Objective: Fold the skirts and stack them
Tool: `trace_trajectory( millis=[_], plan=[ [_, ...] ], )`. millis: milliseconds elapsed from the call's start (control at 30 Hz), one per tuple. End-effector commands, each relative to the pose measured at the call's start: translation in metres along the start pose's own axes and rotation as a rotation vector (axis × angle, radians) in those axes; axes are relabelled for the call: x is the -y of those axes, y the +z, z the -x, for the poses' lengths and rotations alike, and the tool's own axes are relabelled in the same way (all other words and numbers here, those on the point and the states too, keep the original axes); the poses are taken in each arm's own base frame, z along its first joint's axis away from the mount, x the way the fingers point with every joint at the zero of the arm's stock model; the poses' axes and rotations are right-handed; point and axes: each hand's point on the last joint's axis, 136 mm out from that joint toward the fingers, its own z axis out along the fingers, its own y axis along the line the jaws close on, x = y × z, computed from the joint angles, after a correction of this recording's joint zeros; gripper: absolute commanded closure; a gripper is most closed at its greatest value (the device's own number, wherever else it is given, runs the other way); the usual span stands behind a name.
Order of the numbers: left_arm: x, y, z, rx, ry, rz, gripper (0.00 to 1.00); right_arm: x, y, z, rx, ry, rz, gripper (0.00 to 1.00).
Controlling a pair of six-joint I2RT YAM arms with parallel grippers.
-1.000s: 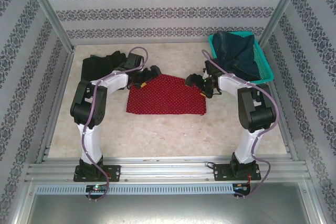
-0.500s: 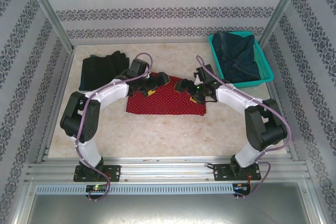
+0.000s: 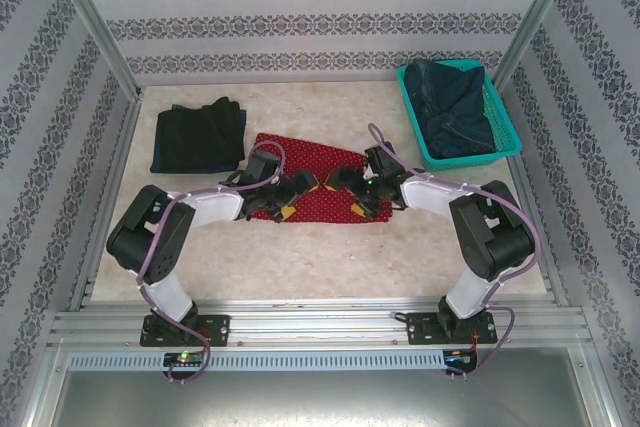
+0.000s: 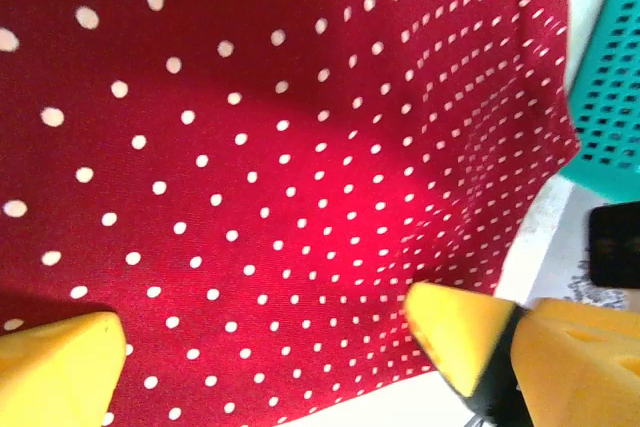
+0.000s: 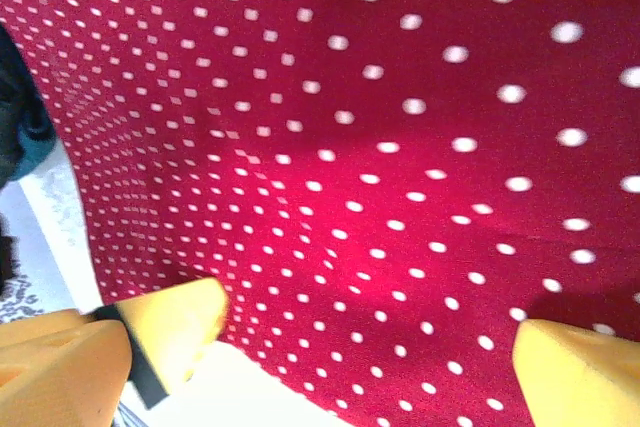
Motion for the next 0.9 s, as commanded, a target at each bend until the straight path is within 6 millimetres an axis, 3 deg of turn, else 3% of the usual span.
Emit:
trace_trajectory(
  millis=[0,67,133,333,433,500,667,867],
  plan=[
    [-0.050,0.001,0.001,0.026,-0.075,0.117,0.00,0.027,-0.008,-0.001,0.007,-0.011,-0.094,0.02],
    [-0.061,0.000,0.001,0.028,-0.088,0.139,0.00,0.031,-0.019,0.004,0.023,-0.032,-0.116,0.02],
    [-0.053,-0.001,0.002,0.020,-0.087,0.097,0.00,0.027,-0.032,0.008,0.031,-0.070,-0.106,0.02],
    [0.038,-0.022,0.008,-0.029,0.014,-0.133,0.00,0.037,-0.080,0.036,0.126,-0.141,-0.139,0.02],
    [0.063,-0.039,0.015,-0.009,0.110,-0.123,0.00,0.043,-0.087,0.044,0.118,-0.131,-0.115,0.02],
    [0.055,-0.049,0.026,0.032,0.183,-0.016,0.00,0.047,-0.089,0.048,0.127,-0.149,-0.135,0.02],
    [-0.002,-0.078,0.063,0.098,0.288,0.372,0.00,0.060,-0.085,0.057,0.139,-0.127,-0.163,0.02],
    [-0.053,-0.079,0.083,0.044,0.356,0.623,0.00,0.062,-0.071,0.060,0.086,-0.216,-0.146,0.05]
  ],
)
